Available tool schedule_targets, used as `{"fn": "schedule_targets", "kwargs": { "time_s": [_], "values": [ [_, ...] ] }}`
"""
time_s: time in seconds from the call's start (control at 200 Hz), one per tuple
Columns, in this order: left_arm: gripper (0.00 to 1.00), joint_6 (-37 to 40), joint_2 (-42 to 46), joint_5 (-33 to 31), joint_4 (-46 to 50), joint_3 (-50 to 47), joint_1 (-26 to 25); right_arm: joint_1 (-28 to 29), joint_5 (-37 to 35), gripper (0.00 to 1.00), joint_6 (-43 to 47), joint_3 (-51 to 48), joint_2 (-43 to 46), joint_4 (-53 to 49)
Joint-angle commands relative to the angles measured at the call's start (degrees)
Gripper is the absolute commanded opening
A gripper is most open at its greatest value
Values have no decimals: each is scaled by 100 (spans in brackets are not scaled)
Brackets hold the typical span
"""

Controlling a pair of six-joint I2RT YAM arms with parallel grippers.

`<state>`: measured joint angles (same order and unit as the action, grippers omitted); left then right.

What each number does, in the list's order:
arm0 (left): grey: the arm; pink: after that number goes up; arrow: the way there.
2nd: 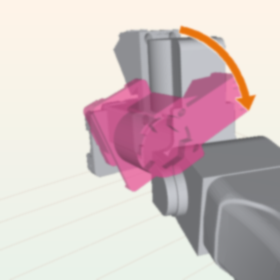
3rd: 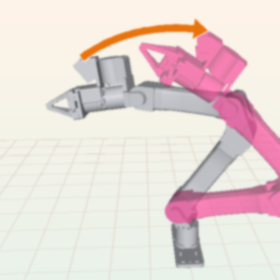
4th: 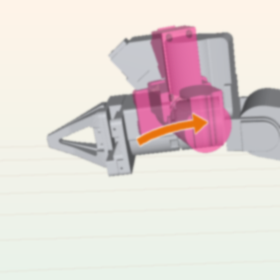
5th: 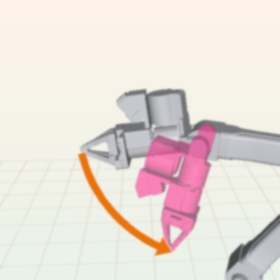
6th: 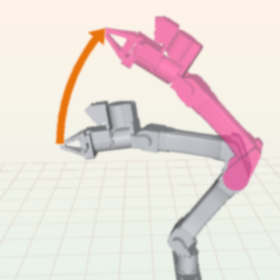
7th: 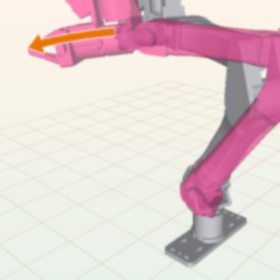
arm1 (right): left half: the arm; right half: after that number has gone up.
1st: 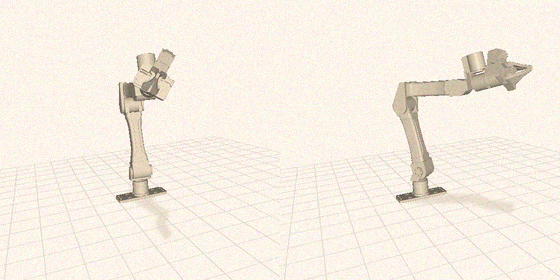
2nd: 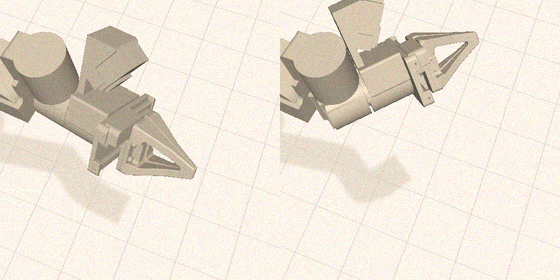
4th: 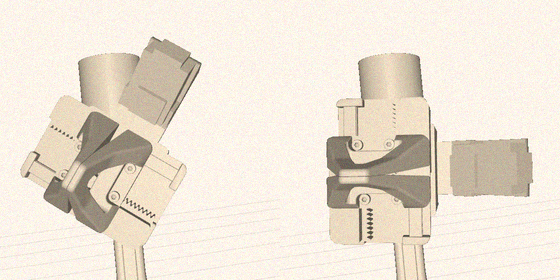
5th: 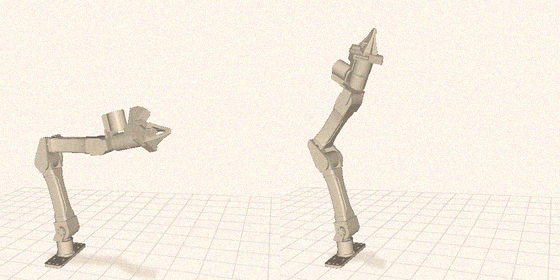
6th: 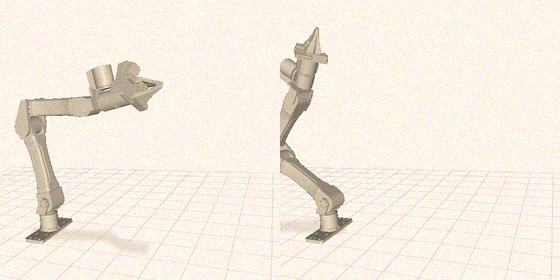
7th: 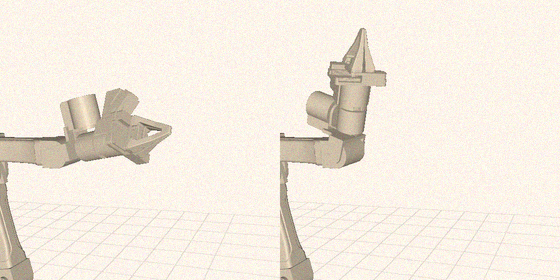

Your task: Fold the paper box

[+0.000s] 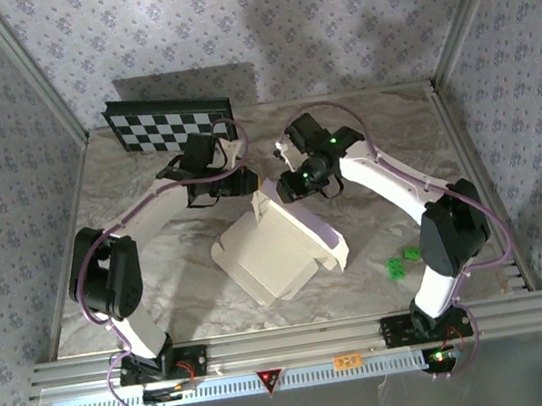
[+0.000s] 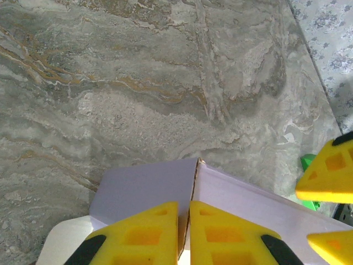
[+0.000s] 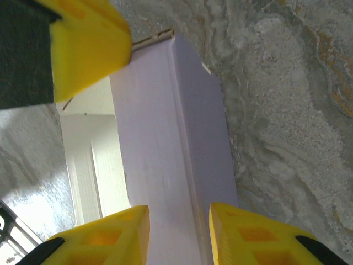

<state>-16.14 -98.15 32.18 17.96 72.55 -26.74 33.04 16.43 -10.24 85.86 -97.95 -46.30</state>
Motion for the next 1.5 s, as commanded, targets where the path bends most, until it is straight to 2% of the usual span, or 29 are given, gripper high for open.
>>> {"fn": "schedule_targets", "kwargs": {
  "time_s": [0.0, 0.23, 0.59, 0.91, 1.114, 1.279, 1.494],
  "values": [
    [12, 85, -56, -72, 590, -241, -67, -188, 170, 35, -256, 55, 51, 200],
    [12, 72, -52, -60, 561, -262, -59, -365, 810, 34, -330, -393, 89, 411],
    [12, 22, -39, -66, 482, -274, -59, -384, 924, 30, -321, -729, 345, 533],
    [12, 5, -49, -107, 479, -286, -52, -382, 1038, 32, -338, -840, 496, 611],
    [12, -38, -20, -98, 420, -329, -52, -381, 969, 28, -321, -1043, 463, 622],
    [12, -43, 129, -61, 246, -438, -50, -383, 898, 19, -269, -1110, 395, 639],
    [21, -66, 607, -30, -140, -641, 106, -377, 862, 16, -220, -1130, 356, 623]
  ]
}}
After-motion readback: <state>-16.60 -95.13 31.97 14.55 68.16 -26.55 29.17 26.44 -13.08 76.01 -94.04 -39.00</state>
